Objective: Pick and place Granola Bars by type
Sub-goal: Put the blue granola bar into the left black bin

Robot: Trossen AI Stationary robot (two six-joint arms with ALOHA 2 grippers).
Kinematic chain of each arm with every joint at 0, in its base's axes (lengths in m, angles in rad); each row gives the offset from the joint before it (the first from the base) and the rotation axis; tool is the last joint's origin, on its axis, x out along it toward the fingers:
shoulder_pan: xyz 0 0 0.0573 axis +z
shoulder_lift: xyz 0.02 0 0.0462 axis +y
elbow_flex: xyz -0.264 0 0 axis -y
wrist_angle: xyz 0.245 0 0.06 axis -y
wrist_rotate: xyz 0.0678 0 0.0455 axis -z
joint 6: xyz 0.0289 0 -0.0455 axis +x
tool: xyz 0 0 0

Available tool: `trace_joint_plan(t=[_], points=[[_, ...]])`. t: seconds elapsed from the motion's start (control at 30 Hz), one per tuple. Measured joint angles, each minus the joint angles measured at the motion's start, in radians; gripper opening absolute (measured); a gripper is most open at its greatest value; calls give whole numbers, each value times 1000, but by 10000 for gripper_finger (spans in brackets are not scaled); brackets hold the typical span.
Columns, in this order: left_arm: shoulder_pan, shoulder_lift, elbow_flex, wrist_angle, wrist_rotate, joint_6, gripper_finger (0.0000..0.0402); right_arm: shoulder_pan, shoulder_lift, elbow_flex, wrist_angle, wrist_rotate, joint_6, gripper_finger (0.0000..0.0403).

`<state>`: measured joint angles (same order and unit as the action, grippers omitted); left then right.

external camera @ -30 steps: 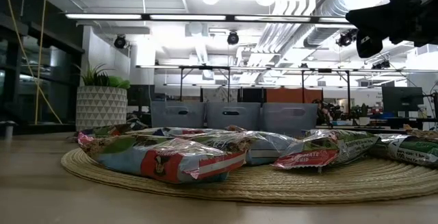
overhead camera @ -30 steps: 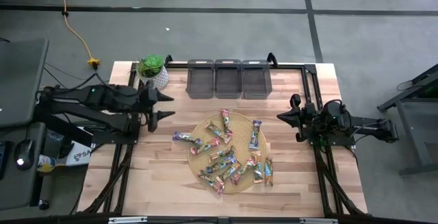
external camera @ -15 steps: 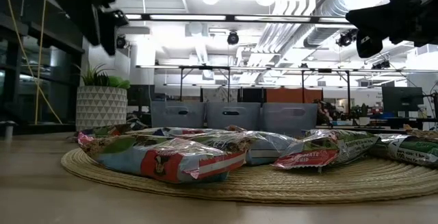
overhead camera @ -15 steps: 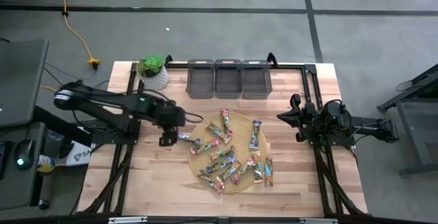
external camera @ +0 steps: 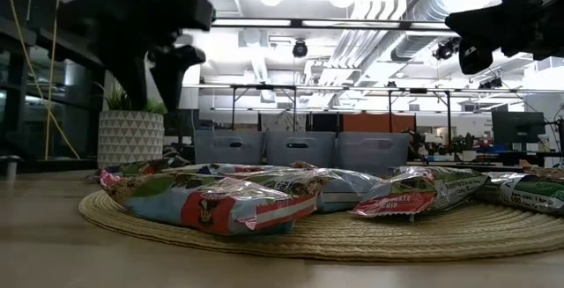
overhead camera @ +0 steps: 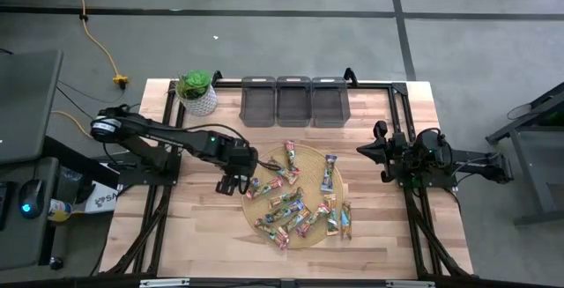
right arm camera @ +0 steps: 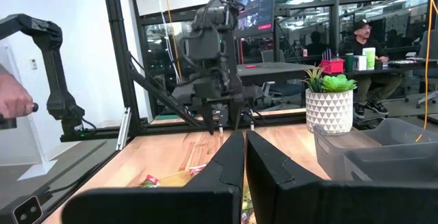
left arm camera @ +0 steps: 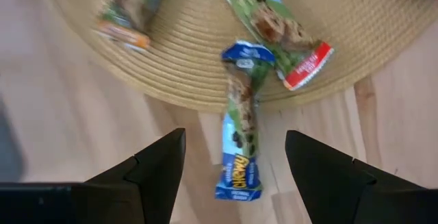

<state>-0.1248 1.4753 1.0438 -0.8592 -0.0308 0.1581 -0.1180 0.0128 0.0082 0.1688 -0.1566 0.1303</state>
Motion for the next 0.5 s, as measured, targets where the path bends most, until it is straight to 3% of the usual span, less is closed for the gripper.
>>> trace_joint_plan(t=[0.5], points=[[0, 15, -211, 216, 22, -72, 248, 0, 0, 0, 0, 0, 0, 0]])
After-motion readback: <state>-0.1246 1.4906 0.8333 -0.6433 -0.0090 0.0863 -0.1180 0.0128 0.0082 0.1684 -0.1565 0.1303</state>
